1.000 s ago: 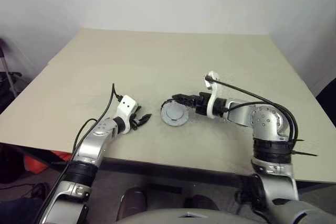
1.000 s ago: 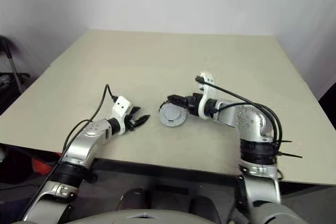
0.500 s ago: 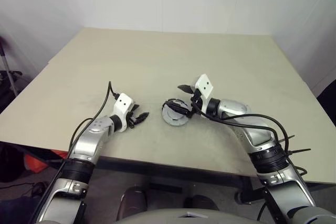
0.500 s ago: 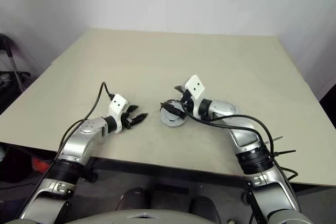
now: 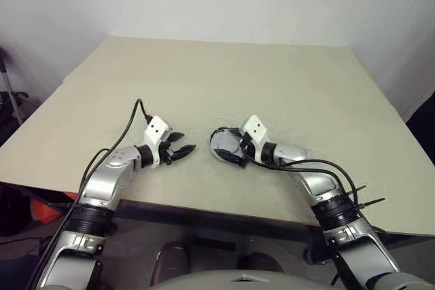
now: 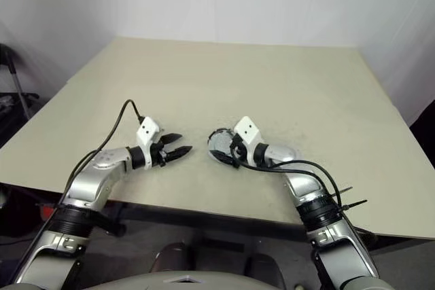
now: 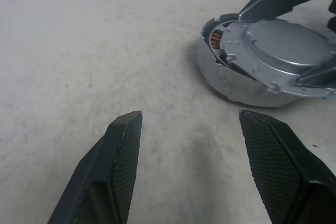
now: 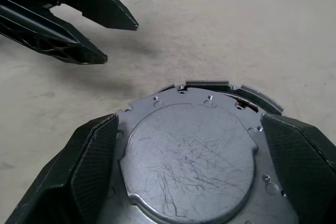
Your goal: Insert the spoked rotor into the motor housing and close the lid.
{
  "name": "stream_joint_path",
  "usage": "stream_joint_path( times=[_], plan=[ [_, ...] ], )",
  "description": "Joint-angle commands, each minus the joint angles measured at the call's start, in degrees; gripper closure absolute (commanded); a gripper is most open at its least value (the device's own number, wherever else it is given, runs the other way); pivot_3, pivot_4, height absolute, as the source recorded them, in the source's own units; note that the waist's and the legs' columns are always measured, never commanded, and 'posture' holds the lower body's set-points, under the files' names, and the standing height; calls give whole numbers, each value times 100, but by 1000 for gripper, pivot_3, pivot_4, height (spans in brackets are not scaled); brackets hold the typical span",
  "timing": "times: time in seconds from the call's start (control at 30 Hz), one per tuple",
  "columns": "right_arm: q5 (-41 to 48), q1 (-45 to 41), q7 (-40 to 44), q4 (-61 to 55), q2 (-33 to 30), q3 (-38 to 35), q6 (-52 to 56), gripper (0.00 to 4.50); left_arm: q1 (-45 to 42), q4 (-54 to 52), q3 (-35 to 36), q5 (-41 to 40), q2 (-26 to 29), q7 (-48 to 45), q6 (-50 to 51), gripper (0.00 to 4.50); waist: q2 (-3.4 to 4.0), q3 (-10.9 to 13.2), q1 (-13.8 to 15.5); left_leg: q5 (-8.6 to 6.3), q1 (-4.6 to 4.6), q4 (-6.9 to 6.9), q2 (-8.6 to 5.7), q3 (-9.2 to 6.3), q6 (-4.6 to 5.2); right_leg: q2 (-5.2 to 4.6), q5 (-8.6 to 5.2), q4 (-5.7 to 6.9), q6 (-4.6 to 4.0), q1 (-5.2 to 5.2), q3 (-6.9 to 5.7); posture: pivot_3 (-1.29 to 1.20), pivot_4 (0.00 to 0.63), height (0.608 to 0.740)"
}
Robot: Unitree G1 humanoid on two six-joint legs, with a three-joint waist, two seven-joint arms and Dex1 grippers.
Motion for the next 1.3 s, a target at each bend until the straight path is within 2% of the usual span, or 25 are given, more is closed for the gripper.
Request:
stream_joint_path(
  times=[0.03, 0.17, 0.33, 0.53, 1.3],
  plan=[
    [-72, -18, 81, 48, 75, -23, -186, 38, -91, -244, 77, -81, 72, -57, -31, 1377, 0, 0, -5, 0, 0, 1, 0, 0, 0, 0, 0, 2, 0, 0, 0, 0, 0, 740],
    [-190, 37, 55, 108, 89, -54, -321, 1282, -21, -326, 56, -61, 62, -18, -33, 1377, 0, 0, -11, 0, 0, 9, 1, 0, 1, 0, 0, 9, 0, 2, 0, 0, 0, 740],
    [-94, 20, 129, -116, 49, -169, -267, 1289, 66, -349, 20, -25, 23, 64, -4, 1377, 0, 0, -13, -1, 2, 17, 3, 0, 1, 0, 0, 17, 0, 3, 0, 0, 0, 740],
    [232, -351, 215, -500, 122, -388, 393, 1289, 120, -324, -67, 48, 39, 118, 42, 1377, 0, 1, -14, -1, -2, 21, 4, -1, 2, 0, 0, 21, 0, -2, 0, 0, 0, 740],
    [-413, -980, -203, 1056, 679, -311, -112, 1289, 292, -434, -71, 67, 22, 224, 43, 1377, -1, 2, -153, 0, -16, 30, 6, 0, -1, 0, 2, 41, -6, -23, 1, 0, 0, 740]
  ],
)
